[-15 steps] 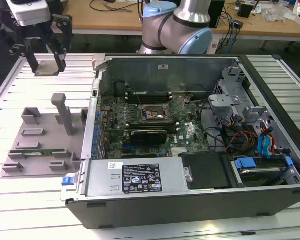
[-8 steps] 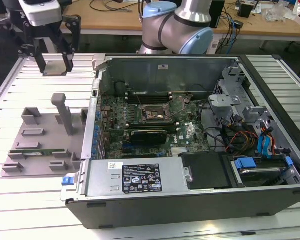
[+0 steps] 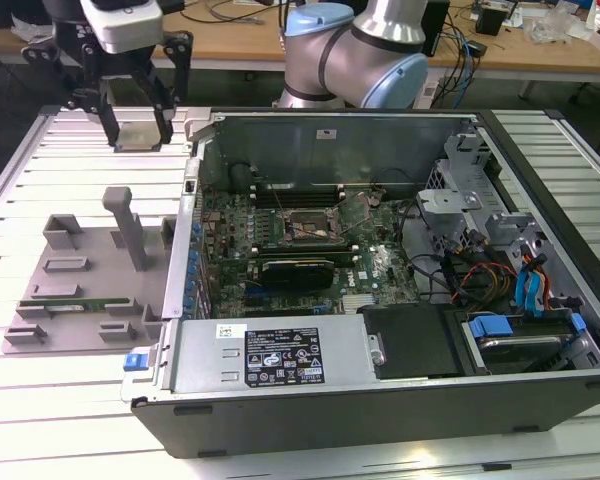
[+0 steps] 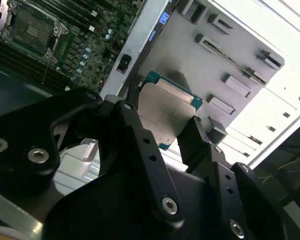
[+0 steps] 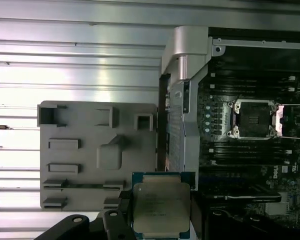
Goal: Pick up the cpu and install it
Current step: 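Pick up the cpu and move it towards the insertion slot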
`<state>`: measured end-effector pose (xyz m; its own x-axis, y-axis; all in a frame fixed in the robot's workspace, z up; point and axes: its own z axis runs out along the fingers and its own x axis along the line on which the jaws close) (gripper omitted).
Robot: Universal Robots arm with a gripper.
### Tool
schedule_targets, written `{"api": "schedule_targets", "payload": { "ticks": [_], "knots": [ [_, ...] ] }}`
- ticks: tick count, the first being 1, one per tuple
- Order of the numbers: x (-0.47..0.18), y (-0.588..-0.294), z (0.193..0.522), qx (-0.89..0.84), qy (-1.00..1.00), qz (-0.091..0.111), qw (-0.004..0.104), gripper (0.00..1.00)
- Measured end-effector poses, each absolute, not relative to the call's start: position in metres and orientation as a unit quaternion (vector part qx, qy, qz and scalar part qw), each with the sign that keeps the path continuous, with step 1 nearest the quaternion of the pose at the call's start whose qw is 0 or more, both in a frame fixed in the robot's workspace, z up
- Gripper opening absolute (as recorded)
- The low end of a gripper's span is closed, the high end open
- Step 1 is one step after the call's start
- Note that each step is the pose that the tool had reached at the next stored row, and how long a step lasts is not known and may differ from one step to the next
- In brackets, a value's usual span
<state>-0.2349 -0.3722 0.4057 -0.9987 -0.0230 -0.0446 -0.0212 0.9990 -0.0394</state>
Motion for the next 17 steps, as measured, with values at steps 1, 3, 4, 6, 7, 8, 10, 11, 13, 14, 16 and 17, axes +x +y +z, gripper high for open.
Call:
{"api": "schedule_targets", "payload": {
  "ticks": [1, 3, 4, 6, 7, 8, 10, 11, 13, 14, 16, 17],
  "knots": [
    [-0.231, -0.372, 0.406, -0.011, 0.999, -0.019, 0.022, 0.55],
    [-0.219, -0.372, 0.406, -0.011, 0.999, -0.019, 0.022, 0.55],
    [-0.216, -0.372, 0.406, -0.011, 1.0, -0.019, 0.022, 0.55],
    [-0.208, -0.372, 0.406, -0.011, 1.0, -0.019, 0.022, 0.55],
    [-0.203, -0.372, 0.406, -0.011, 1.0, -0.019, 0.022, 0.55],
    [-0.2, -0.372, 0.406, -0.011, 1.0, -0.019, 0.022, 0.55],
    [-0.189, -0.372, 0.406, -0.011, 1.0, -0.019, 0.022, 0.55],
    [-0.184, -0.372, 0.406, -0.011, 1.0, -0.019, 0.022, 0.55],
    [-0.178, -0.372, 0.406, -0.011, 1.0, -0.019, 0.022, 0.55],
    [-0.175, -0.372, 0.406, -0.011, 1.0, -0.019, 0.022, 0.55],
    [-0.17, -0.372, 0.406, -0.011, 1.0, -0.019, 0.022, 0.55],
    [-0.165, -0.372, 0.406, -0.011, 1.0, -0.019, 0.022, 0.55]
  ]
}}
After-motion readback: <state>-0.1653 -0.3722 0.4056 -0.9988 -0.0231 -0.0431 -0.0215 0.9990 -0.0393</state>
